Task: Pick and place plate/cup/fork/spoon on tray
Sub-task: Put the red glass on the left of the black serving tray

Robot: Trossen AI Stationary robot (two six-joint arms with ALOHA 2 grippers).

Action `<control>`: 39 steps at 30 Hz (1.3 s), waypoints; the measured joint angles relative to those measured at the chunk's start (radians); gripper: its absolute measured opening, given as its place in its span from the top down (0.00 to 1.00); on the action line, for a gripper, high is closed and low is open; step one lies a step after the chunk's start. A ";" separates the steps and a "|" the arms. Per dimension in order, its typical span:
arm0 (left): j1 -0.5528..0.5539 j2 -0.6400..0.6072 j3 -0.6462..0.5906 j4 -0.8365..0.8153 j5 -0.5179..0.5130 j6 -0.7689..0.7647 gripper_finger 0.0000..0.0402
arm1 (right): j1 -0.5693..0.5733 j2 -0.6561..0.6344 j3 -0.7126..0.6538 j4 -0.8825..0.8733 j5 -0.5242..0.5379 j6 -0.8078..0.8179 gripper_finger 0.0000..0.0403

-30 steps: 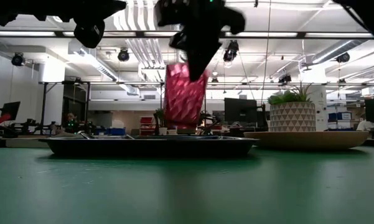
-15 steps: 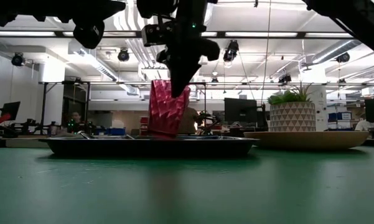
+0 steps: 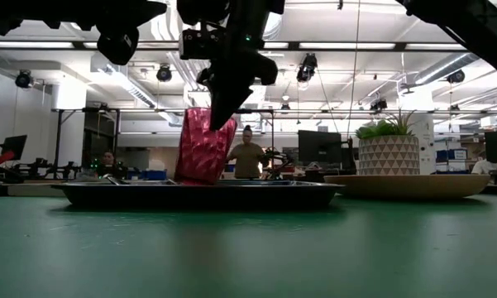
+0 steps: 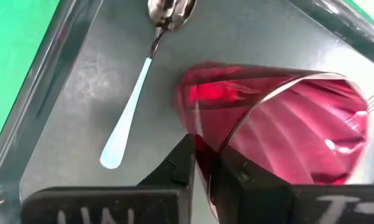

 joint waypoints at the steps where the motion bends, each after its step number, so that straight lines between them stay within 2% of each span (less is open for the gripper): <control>1: 0.000 0.000 0.000 0.000 0.000 0.000 0.79 | 0.000 0.002 0.000 0.011 0.000 0.000 0.92; 6: 0.000 0.000 0.000 0.000 0.000 0.000 0.79 | -0.001 0.002 -0.005 0.048 -0.004 -0.001 0.88; 16: 0.000 -0.001 0.000 0.000 0.000 -0.001 0.79 | -0.002 0.000 0.001 0.055 -0.008 0.037 0.71; 23: 0.000 -0.001 0.000 0.000 0.000 0.000 0.79 | 0.003 -0.050 0.015 0.042 -0.009 0.071 0.66; 31: -0.002 -0.001 -0.001 -0.001 0.000 -0.002 0.79 | 0.006 -0.136 0.006 -0.097 -0.020 0.180 0.69; 36: -0.018 -0.002 -0.001 -0.004 0.002 -0.010 0.79 | 0.017 -0.178 -0.044 -0.147 -0.062 0.212 0.77; 39: -0.029 -0.002 -0.001 -0.009 0.007 -0.027 0.79 | 0.023 -0.212 -0.118 -0.118 -0.095 0.213 0.83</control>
